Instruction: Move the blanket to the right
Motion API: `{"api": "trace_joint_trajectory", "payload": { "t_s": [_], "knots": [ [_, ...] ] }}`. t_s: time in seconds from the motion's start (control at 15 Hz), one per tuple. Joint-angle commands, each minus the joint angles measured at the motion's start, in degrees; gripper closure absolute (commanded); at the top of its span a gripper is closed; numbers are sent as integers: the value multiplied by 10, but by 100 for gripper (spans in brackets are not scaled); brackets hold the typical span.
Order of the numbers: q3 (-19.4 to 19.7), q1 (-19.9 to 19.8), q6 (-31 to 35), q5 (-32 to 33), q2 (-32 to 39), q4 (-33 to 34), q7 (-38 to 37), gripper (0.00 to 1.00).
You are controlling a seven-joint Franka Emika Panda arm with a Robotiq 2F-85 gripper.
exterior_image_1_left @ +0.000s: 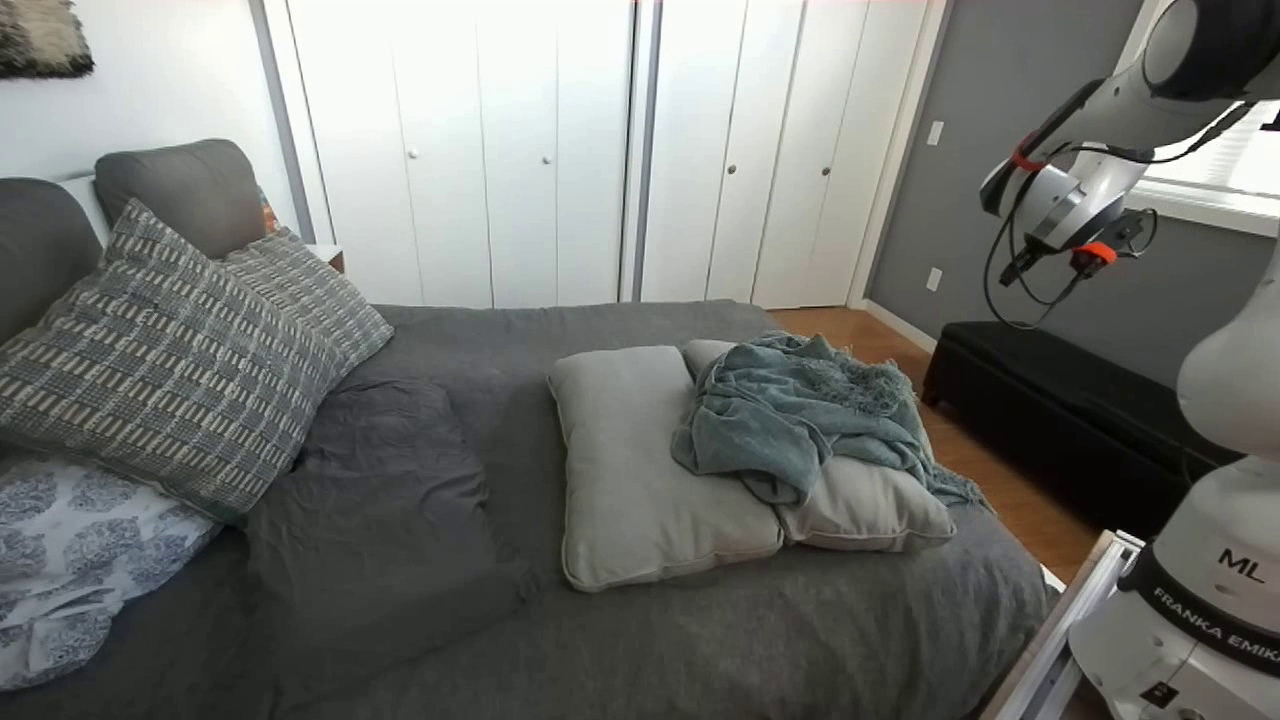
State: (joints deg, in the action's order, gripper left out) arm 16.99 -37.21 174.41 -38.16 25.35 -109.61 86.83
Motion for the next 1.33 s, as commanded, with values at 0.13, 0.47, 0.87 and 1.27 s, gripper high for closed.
{"api": "trace_joint_trajectory", "payload": {
  "t_s": [0.13, 0.47, 0.87, 1.27],
  "knots": [
    [80, 134, -174, 107, -36, -38, -202, 3],
    [52, 179, -349, 289, -87, -28, -398, 0],
    [-12, 209, -433, 371, -179, -48, -485, 0],
    [-53, 241, -483, 357, -277, -89, -511, 0]
  ]
}}
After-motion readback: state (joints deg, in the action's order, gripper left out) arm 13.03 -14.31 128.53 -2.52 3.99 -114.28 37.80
